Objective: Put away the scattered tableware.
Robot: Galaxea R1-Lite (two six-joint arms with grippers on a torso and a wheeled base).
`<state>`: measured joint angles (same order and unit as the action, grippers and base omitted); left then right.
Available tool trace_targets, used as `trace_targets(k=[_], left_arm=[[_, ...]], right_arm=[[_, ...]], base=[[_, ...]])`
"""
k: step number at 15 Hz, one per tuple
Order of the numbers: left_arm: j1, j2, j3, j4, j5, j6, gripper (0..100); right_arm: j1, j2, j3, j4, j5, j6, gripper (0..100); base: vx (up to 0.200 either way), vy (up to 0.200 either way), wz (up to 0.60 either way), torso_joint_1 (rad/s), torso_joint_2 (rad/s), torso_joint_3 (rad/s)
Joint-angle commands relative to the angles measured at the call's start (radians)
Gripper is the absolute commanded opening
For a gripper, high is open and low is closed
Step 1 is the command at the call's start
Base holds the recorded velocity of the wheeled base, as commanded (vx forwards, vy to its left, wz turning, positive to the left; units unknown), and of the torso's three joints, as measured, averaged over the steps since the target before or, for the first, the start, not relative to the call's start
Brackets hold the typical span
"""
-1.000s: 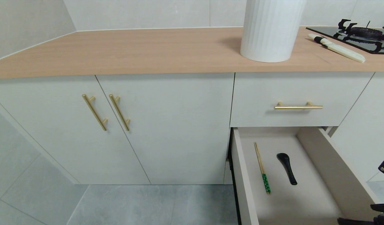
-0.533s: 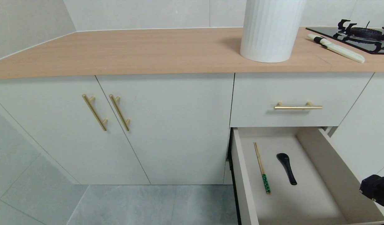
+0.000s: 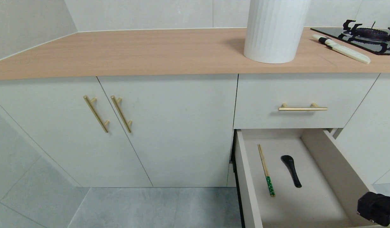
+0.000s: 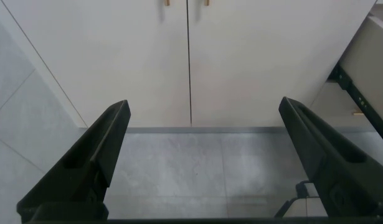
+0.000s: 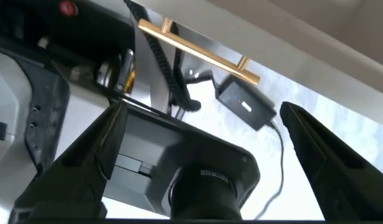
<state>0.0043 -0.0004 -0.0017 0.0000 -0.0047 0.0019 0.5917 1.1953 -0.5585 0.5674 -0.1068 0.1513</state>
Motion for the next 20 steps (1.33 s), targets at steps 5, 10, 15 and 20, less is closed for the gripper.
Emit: trace_targets(k=[5,10,15,20], left_arm=[[0.0,0.0,0.0,0.0,0.0,0.0,100],[0.0,0.0,0.0,0.0,-0.001,0.0,100],[0.0,0.0,0.0,0.0,0.0,0.0,100],[0.0,0.0,0.0,0.0,0.0,0.001,100]], right_arm=[[-0.004,0.198,-0.057,-0.038,-0.047,0.198,100],[-0.007,0.198,-0.044,-0.193,-0.116,0.254,100],[-0.039,0.262,-0.018,-0.333,-0.168,0.255,100],[-0.124,0.38,-0.029,-0.564,-0.211,0.243,100]], base=[[0.0,0.0,0.0,0.0,0.0,0.0],[0.0,0.0,0.0,0.0,0.0,0.0],[0.0,0.0,0.0,0.0,0.0,0.0],[0.0,0.0,0.0,0.0,0.0,0.0]])
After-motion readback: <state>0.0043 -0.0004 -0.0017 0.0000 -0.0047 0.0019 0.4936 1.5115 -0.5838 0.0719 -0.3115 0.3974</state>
